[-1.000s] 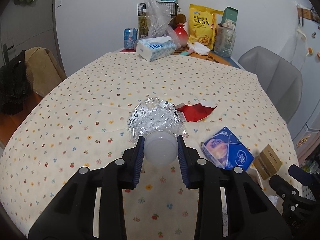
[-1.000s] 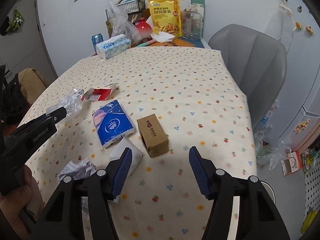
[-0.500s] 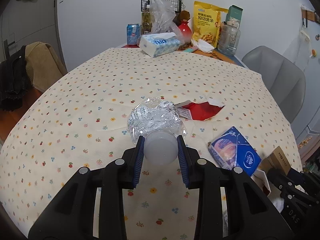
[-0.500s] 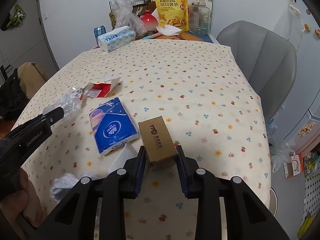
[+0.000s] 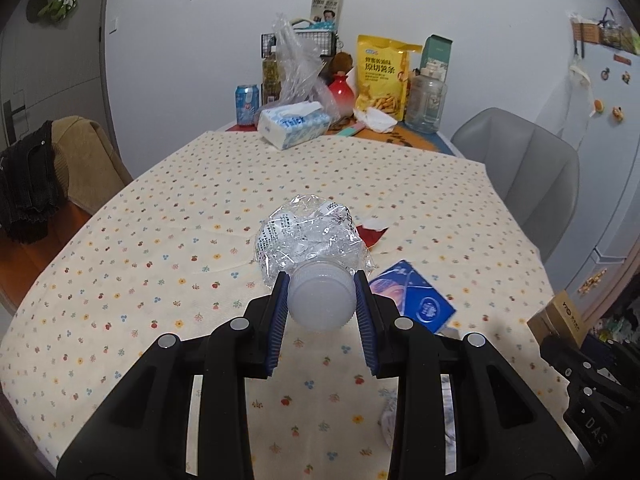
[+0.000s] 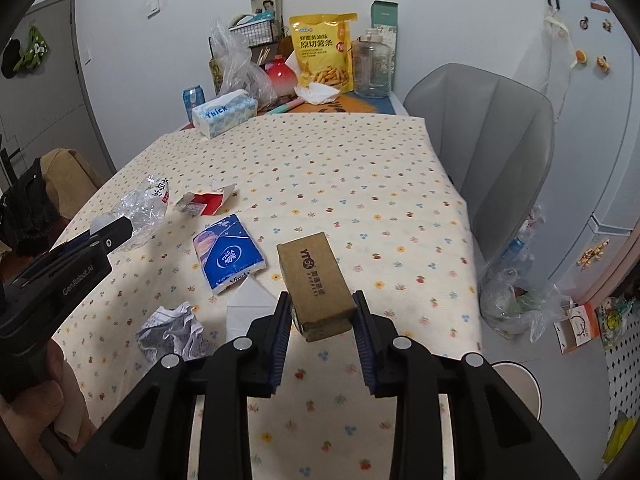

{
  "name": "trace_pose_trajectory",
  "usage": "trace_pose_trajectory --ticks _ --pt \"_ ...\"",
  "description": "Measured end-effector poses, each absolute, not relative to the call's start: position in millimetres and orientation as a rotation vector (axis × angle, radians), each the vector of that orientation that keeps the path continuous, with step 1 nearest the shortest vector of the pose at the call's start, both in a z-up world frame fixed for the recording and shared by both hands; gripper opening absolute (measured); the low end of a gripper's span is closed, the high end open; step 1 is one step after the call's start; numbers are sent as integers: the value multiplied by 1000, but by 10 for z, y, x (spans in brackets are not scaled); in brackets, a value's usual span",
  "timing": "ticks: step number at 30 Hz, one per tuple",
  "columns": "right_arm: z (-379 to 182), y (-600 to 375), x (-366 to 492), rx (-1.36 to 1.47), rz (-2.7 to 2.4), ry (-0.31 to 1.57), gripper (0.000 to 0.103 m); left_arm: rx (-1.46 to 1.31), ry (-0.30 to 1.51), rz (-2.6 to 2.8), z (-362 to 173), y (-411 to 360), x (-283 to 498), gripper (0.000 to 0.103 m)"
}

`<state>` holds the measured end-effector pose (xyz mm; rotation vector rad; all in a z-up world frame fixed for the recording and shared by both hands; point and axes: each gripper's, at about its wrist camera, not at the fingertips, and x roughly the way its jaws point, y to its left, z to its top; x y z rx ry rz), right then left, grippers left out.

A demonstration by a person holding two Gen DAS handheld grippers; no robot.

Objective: Collect trash
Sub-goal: 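Carry the bottle in the left gripper and box in the right to the bin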

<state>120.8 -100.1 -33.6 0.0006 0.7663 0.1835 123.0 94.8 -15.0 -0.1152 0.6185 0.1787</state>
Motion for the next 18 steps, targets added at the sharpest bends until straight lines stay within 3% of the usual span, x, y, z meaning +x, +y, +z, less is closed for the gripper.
trace_pose_trajectory --ticks 18 --pt "67 -1348 746 14 124 657 30 -83 535 123 226 570 899 32"
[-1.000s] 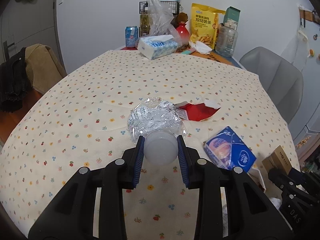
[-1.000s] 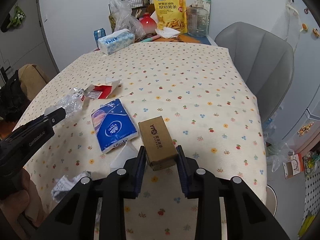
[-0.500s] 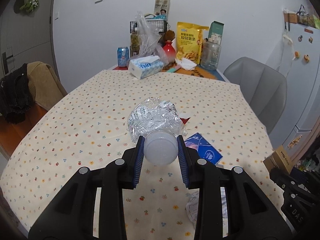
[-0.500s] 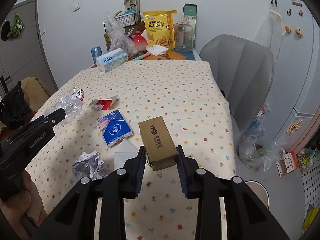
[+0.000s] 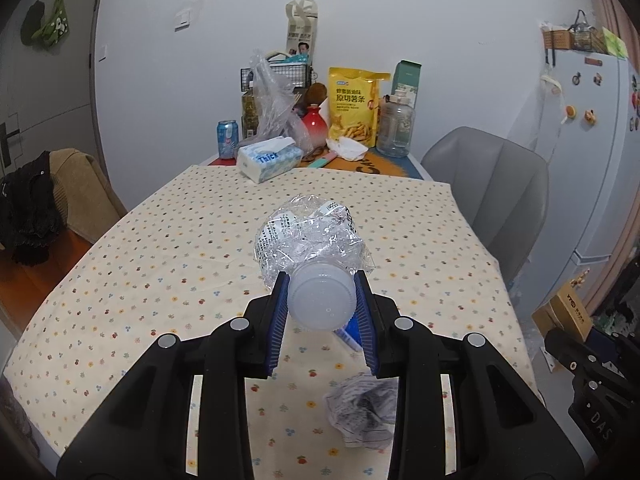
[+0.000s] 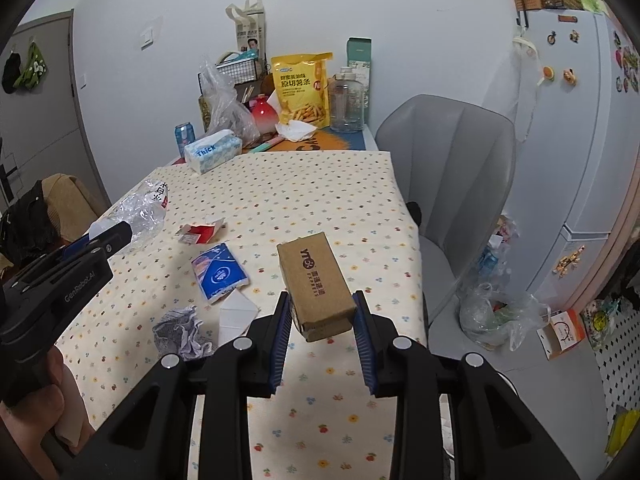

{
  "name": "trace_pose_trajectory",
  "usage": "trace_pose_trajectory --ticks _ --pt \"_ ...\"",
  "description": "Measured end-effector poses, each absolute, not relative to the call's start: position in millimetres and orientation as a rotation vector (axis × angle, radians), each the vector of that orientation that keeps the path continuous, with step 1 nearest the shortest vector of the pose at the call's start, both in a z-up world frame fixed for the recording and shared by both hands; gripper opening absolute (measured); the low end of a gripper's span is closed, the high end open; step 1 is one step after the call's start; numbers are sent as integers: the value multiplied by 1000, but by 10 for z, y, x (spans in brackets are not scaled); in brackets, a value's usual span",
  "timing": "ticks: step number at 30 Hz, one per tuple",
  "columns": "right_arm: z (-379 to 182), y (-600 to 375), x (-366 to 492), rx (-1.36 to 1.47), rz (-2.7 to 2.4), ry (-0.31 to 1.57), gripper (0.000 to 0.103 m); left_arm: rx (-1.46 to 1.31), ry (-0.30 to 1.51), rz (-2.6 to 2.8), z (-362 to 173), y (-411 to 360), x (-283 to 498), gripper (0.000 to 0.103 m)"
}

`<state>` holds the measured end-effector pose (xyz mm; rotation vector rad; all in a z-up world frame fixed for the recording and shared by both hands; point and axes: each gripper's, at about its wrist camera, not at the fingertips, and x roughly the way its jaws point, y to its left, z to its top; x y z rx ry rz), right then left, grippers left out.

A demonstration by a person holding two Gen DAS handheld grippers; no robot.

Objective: Collect trash
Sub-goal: 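Carry the bottle in the left gripper and box in the right to the bin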

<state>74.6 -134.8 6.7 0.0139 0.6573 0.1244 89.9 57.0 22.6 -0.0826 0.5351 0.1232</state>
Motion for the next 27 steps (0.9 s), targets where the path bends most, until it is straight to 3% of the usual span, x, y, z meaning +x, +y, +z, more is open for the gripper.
trace_pose_trajectory --ticks 27 --pt "42 -2661 521 98 -118 648 31 9 561 -131 146 -884 1162 32"
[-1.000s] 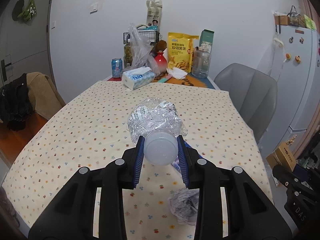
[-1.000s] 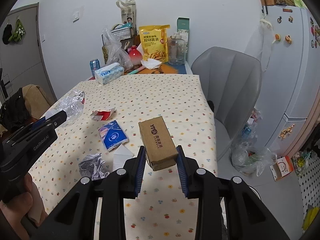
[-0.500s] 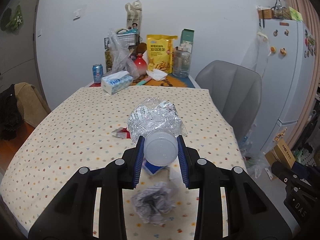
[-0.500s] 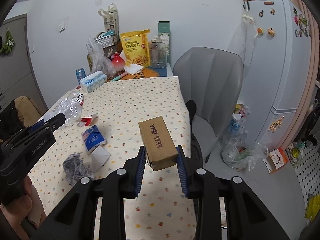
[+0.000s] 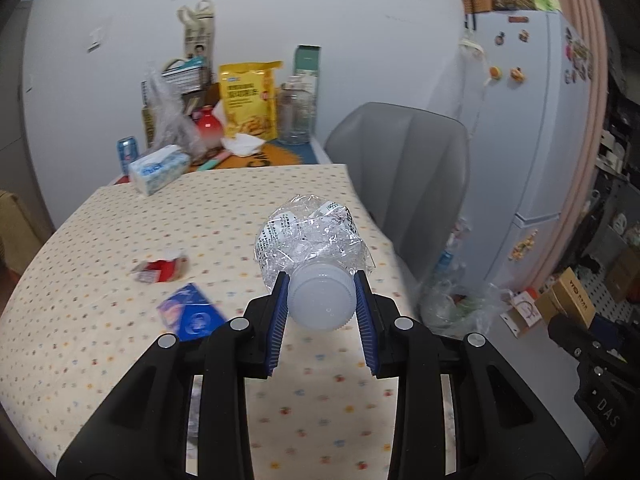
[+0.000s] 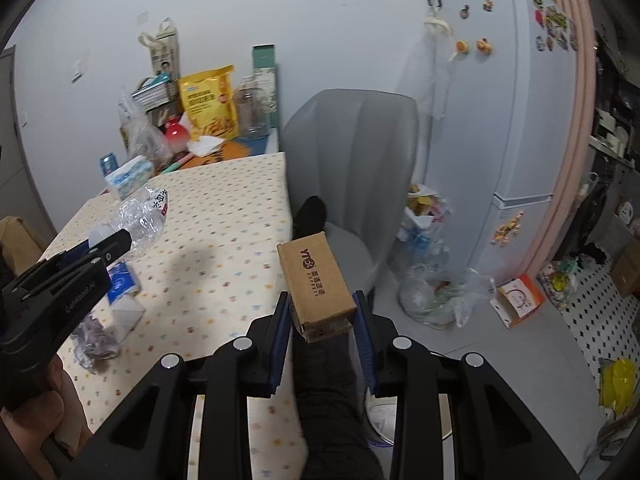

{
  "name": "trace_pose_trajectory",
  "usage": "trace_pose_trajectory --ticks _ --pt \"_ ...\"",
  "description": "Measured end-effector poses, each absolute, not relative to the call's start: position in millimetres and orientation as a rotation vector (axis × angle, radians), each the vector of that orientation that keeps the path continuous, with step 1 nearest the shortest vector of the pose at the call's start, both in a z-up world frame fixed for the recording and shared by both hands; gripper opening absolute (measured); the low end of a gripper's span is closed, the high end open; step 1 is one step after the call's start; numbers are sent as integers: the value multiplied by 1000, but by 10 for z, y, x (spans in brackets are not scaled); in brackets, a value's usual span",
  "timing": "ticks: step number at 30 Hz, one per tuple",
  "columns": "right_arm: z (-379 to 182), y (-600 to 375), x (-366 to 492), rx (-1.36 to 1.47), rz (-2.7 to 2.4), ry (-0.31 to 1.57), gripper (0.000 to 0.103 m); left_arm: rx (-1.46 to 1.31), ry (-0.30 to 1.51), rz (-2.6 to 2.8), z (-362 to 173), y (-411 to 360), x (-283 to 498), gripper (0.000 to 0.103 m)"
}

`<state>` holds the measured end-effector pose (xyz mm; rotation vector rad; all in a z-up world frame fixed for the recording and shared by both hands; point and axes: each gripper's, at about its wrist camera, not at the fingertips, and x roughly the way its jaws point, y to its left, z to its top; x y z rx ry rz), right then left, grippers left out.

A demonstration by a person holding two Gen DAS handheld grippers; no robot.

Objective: Collect trash
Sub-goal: 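Carry the bottle in the left gripper and box in the right to the bin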

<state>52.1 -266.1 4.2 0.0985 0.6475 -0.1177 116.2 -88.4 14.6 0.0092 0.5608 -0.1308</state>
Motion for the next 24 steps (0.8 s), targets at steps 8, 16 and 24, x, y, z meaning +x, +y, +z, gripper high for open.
trace_pose_trajectory --ticks 8,16,24 --pt "-50 -3211 477 159 -205 658 31 73 600 -239 -19 -1553 1252 32" --pt "-289 -3776 473 224 -282 691 31 136 651 -311 -243 -2184 1377 32" --pt "-551 -4195 523 277 -326 734 31 185 699 -365 -453 -2659 1489 32"
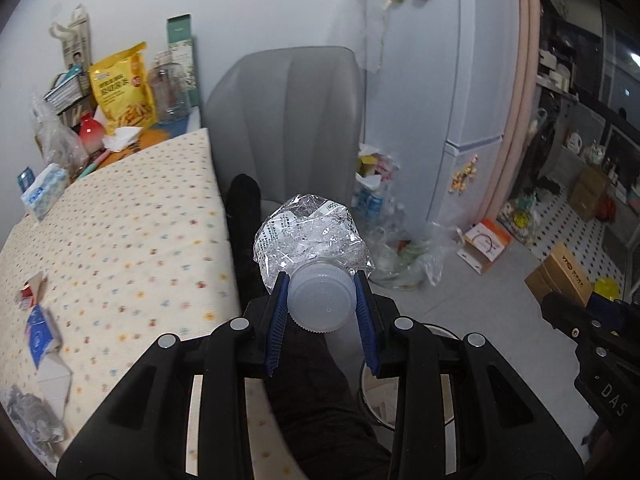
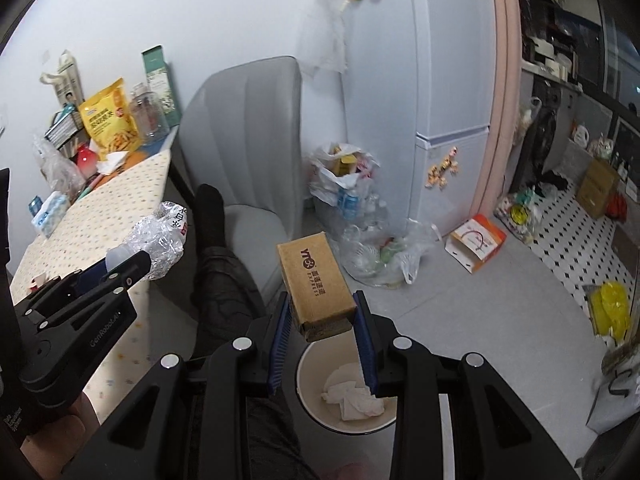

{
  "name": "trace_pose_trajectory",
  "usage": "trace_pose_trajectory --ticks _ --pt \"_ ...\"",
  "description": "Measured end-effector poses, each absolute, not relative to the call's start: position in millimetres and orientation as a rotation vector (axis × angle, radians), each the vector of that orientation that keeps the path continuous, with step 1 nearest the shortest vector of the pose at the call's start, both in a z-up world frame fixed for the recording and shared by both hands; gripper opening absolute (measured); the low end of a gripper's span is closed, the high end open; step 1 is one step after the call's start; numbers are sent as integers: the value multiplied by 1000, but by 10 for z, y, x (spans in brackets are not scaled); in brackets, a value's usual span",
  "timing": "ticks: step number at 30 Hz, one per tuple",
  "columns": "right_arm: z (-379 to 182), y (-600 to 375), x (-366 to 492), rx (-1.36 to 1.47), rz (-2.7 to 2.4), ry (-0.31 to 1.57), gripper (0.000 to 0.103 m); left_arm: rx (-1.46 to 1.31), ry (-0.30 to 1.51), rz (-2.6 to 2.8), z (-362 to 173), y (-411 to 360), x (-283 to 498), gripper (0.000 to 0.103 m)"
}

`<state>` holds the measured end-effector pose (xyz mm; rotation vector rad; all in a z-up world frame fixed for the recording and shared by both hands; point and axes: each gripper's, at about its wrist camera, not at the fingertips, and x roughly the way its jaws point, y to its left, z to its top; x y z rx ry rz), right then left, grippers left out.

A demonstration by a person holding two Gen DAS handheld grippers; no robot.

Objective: Collect trash
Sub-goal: 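Carry the bottle in the left gripper and box in the right to the bin, then open both grippers over the beige bin to drop bottle and box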

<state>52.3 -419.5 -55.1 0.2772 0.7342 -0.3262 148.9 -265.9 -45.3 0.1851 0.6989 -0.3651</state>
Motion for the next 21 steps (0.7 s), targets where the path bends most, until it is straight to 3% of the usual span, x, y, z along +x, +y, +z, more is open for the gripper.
trace_pose_trajectory --ticks 8,9,11,21 --pt "-846 -4445 623 324 -334 766 34 232 735 -359 -619 -2867 1561 32" --pt "-895 -4466 648 334 -325 771 43 237 739 -356 -637 -2883 1559 32" --pt "-981 -4492 689 351 -309 780 53 250 747 -350 -673 -2912 1563 32" --pt "-1053 -4701 506 373 -358 779 56 290 769 -407 -769 -3225 1509 32"
